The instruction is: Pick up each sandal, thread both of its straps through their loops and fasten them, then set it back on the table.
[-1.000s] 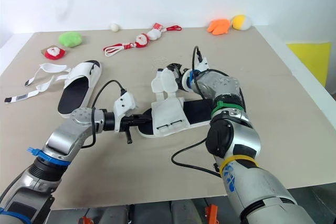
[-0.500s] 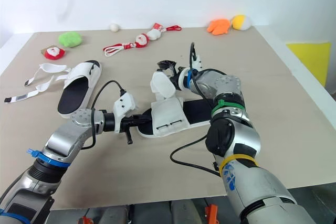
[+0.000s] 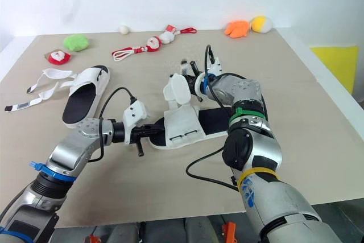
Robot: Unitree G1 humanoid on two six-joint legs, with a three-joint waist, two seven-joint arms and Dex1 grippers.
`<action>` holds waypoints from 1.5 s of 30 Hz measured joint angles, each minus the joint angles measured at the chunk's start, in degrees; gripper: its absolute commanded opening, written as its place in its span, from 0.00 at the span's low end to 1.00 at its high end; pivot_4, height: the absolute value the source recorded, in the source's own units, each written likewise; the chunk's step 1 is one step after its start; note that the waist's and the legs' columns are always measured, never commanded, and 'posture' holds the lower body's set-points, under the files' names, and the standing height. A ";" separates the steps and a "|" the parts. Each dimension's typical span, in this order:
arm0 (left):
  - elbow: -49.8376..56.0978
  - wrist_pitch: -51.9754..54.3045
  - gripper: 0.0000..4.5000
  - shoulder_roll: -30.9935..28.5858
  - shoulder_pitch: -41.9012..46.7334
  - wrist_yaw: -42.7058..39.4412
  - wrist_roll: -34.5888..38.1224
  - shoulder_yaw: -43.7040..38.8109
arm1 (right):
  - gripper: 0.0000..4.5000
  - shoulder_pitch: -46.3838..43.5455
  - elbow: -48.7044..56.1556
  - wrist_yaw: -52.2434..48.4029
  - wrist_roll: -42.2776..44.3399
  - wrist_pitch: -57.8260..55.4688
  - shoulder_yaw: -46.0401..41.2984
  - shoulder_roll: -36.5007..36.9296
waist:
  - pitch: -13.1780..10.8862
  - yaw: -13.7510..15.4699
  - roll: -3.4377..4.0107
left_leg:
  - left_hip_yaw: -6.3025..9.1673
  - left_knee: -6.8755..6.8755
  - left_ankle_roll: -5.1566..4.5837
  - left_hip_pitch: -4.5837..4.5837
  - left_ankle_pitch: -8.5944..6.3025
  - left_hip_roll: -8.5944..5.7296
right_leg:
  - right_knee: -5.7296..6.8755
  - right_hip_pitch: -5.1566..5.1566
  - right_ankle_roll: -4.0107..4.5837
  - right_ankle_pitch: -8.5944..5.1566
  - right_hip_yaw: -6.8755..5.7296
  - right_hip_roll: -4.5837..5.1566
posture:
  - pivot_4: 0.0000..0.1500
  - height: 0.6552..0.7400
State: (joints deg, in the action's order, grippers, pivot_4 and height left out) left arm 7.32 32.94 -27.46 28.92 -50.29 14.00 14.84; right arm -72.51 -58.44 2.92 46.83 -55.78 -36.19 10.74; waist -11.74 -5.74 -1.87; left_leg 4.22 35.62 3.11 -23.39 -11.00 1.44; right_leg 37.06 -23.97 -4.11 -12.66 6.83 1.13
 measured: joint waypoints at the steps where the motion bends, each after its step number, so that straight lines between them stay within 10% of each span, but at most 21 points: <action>1: -0.02 -0.01 0.00 0.02 0.02 0.00 0.00 0.00 | 0.02 0.00 0.34 -1.10 -0.08 -0.10 0.39 0.02 | 0.00 0.00 0.00 | 0.00 0.00 0.00 0.00 0.00 0.00 | 0.00 0.00 0.00 0.00 0.00 0.00 | 1.00 1.00; 10: -0.91 -0.48 0.00 0.42 0.28 -0.06 -0.01 -0.02 | 0.02 1.11 13.86 -13.80 -3.76 2.50 9.96 -0.23 | 0.00 0.01 0.01 | 0.01 0.01 0.00 0.00 0.00 0.01 | 0.01 -0.01 -0.02 0.00 -0.02 -0.01 | 1.00 1.00; 26: -2.04 -1.18 0.00 1.08 1.24 -0.31 -0.11 -0.66 | 0.02 24.63 56.74 -58.59 -20.68 39.27 41.40 8.16 | 0.00 0.22 0.01 | 0.05 -0.03 0.02 -0.03 0.00 0.05 | 0.02 -0.06 -0.12 -0.05 -0.12 0.01 | 1.00 1.00; 44: -1.98 -1.07 0.00 -0.14 0.92 -1.62 -0.48 -0.16 | 0.02 29.46 36.05 -91.72 -30.74 105.26 51.80 16.43 | 0.00 0.19 0.00 | 0.05 -0.03 0.04 0.20 0.01 0.10 | 0.05 0.10 -0.07 -0.02 -0.13 -0.02 | 1.00 1.00; 45: -1.83 -0.73 0.00 -0.16 0.91 -1.51 -0.48 -0.13 | 0.16 28.72 33.79 -91.96 -30.99 109.06 52.46 16.52 | 0.00 0.16 0.00 | 0.04 -0.01 0.06 0.23 0.02 0.10 | 0.06 0.12 -0.01 0.01 -0.13 -0.02 | 1.00 1.00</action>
State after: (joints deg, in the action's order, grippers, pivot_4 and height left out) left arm 5.50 32.22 -27.62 29.83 -51.80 13.53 14.71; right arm -43.79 -24.65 -89.04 15.84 53.28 16.27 27.27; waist -11.73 -5.58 -1.86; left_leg 4.26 35.61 3.17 -23.16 -10.97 1.53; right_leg 37.11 -23.85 -4.12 -12.65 6.71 1.11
